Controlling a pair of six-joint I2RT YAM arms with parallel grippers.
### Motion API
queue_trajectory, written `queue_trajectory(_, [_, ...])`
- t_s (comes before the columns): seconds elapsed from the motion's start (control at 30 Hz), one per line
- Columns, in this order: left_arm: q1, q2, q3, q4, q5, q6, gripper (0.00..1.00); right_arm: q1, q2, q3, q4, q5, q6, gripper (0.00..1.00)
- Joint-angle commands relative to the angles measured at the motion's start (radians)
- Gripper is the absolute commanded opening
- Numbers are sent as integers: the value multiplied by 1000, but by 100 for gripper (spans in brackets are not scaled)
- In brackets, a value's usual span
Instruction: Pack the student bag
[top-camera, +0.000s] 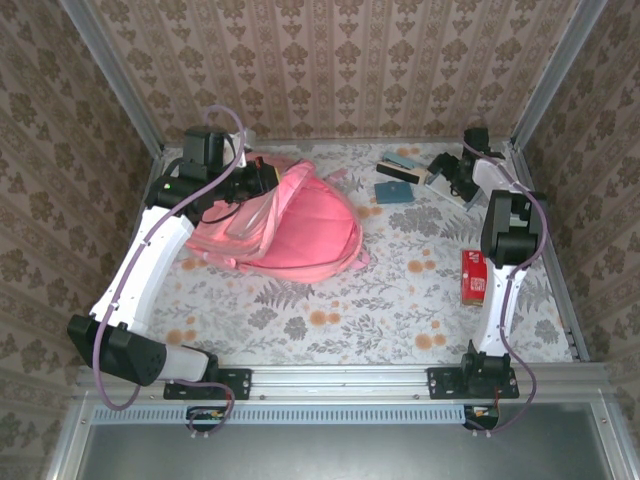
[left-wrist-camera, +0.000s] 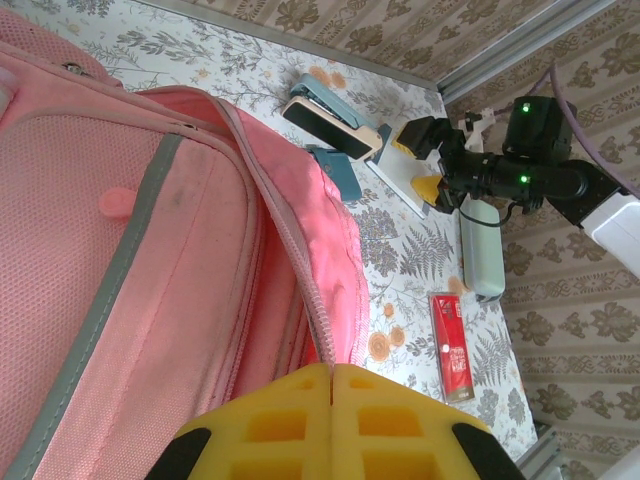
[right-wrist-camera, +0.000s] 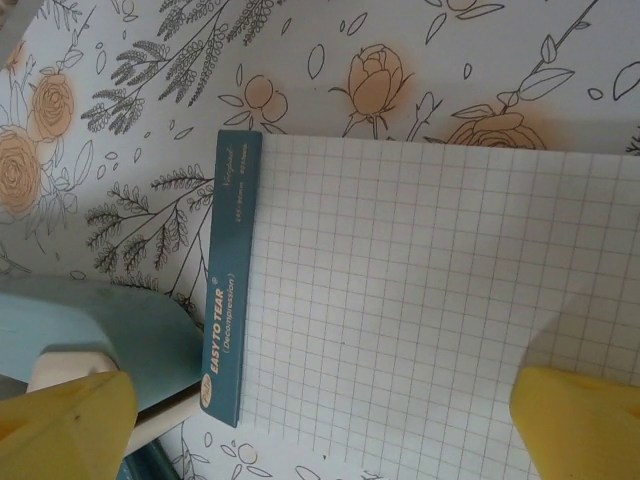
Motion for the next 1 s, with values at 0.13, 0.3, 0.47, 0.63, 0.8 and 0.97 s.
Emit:
queue_trajectory(0.13, [9, -44, 20, 29, -5, 7, 0, 0, -35, -113, -59, -30, 29, 100])
queue_trajectory(0.3, [9, -40, 17, 37, -2, 6, 0, 21, -181, -354, 6, -34, 91, 100])
queue_trajectory(0.47, [9, -33, 19, 50, 11, 1, 0, 66, -320, -578, 66, -70, 142, 99])
queue_trajectory(0.63, [9, -23, 16, 60, 21, -2, 0, 175, -445, -735, 92, -81, 190, 100])
queue_trajectory(0.8, [9, -22, 11, 68, 30, -7, 0, 301, -560, -823, 117, -115, 267, 99])
queue_trajectory(0.97, [7, -34, -4, 72, 33, -9, 0, 320, -660, -801, 38, -43, 192, 100])
